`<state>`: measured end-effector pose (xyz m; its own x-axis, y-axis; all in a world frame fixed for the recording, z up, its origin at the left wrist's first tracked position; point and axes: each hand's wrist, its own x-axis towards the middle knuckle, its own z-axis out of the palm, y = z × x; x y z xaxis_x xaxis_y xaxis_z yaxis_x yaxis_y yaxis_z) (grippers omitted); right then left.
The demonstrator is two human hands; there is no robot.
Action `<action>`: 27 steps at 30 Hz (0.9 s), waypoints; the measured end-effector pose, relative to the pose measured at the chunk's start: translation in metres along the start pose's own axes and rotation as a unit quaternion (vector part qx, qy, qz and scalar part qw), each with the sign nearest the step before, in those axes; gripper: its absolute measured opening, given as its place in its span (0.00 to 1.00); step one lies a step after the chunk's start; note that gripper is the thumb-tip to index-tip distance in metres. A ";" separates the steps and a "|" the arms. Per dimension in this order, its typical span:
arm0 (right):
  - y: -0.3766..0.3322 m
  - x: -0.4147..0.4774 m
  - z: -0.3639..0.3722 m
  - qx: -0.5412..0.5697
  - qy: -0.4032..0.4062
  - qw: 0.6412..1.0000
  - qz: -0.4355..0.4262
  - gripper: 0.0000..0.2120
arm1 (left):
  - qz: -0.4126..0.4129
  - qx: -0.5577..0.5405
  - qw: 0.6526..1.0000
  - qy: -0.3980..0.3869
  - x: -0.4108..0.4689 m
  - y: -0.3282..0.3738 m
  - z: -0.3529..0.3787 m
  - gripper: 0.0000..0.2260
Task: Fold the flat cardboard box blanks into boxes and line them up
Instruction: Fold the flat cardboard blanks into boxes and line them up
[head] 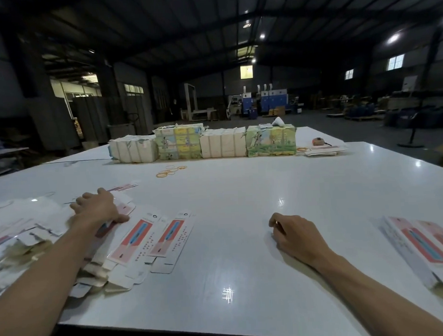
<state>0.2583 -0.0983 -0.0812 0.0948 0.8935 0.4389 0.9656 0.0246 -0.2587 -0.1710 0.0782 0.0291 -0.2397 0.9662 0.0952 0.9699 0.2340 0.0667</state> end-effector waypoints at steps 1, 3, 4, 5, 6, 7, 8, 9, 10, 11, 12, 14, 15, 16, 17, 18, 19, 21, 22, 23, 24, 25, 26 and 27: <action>0.000 -0.001 0.000 0.003 -0.002 1.000 -0.002 0.10 | 0.001 0.014 1.000 0.009 0.001 0.000 0.000 0.47; 0.000 0.000 0.000 0.011 -0.003 1.000 -0.005 0.10 | 0.018 0.031 0.999 0.034 0.001 0.002 0.000 0.45; 0.000 0.000 0.000 0.014 -0.003 1.000 -0.006 0.10 | 0.030 0.029 0.998 0.041 0.000 0.003 0.000 0.43; 0.000 0.000 0.000 0.016 -0.002 1.000 -0.008 0.09 | 0.041 0.023 0.998 0.042 -0.002 0.004 -0.001 0.40; 0.001 0.000 0.000 0.017 -0.004 1.000 -0.009 0.09 | 0.052 0.012 0.998 0.041 -0.004 0.005 -0.001 0.36; 0.001 0.000 0.000 0.017 -0.006 1.000 -0.011 0.09 | 0.061 0.004 0.997 0.047 -0.007 0.007 -0.004 0.32; 0.001 0.000 0.001 0.017 -0.007 1.000 -0.013 0.08 | 0.070 0.001 0.995 0.065 -0.009 0.008 -0.007 0.27; 0.002 0.000 0.001 0.017 -0.006 1.000 -0.014 0.08 | 0.077 -0.004 0.993 0.091 -0.012 0.012 -0.012 0.24; 0.002 0.001 0.001 0.017 -0.007 1.000 -0.014 0.08 | 0.084 -0.021 0.989 0.116 -0.015 0.016 -0.019 0.21; 0.002 0.001 0.002 0.018 -0.007 1.000 -0.014 0.08 | 0.094 -0.053 0.986 0.130 -0.019 0.022 -0.025 0.20; 0.002 0.002 0.002 0.019 -0.008 1.000 -0.014 0.07 | 0.111 -0.098 0.980 0.130 -0.023 0.029 -0.031 0.20; 0.002 0.002 0.003 0.021 -0.010 1.000 -0.014 0.07 | 0.168 -0.227 0.956 0.082 -0.031 0.050 -0.039 0.19; 0.002 0.002 0.003 0.022 -0.012 1.000 -0.013 0.07 | 0.199 -0.308 0.930 0.033 -0.035 0.064 -0.040 0.17; 0.002 0.003 0.003 0.024 -0.014 1.000 -0.010 0.06 | 0.231 -0.384 0.893 -0.037 -0.041 0.079 -0.038 0.15; 0.002 0.003 0.003 0.027 -0.016 1.000 -0.005 0.06 | 0.260 -0.443 0.849 -0.123 -0.049 0.096 -0.034 0.15; 0.002 0.003 0.002 0.031 -0.016 0.999 0.002 0.06 | 0.286 -0.484 0.799 -0.214 -0.060 0.113 -0.027 0.18; 0.002 0.002 0.002 0.036 -0.016 0.999 0.009 0.06 | 0.309 -0.510 0.748 -0.291 -0.070 0.132 -0.016 0.20; 0.002 0.002 -0.001 0.049 -0.012 0.999 0.017 0.07 | 0.330 -0.543 0.670 -0.384 -0.091 0.168 0.012 0.21; 0.001 0.001 -0.002 0.059 -0.009 0.998 0.017 0.07 | 0.327 -0.560 0.639 -0.414 -0.100 0.183 0.028 0.21; -0.001 0.001 -0.004 0.068 -0.003 0.998 0.015 0.07 | 0.314 -0.583 0.606 -0.441 -0.109 0.197 0.041 0.22; -0.003 0.000 -0.005 0.077 0.007 0.997 0.015 0.07 | 0.295 -0.609 0.571 -0.466 -0.118 0.207 0.053 0.23; -0.005 -0.001 -0.006 0.086 0.022 0.996 0.017 0.07 | 0.276 -0.633 0.539 -0.482 -0.124 0.215 0.064 0.26; -0.006 -0.001 -0.007 0.097 0.041 0.994 0.021 0.08 | 0.258 -0.656 0.516 -0.487 -0.129 0.221 0.074 0.29; -0.008 -0.001 -0.009 0.109 0.064 0.992 0.025 0.08 | 0.240 -0.677 0.502 -0.482 -0.133 0.224 0.082 0.33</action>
<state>0.2524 -0.1033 -0.0722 0.1855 0.8322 0.5225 0.8849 0.0898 -0.4571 0.0820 0.0113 -0.0502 0.7728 0.6319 -0.0582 -0.1674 0.2915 0.9418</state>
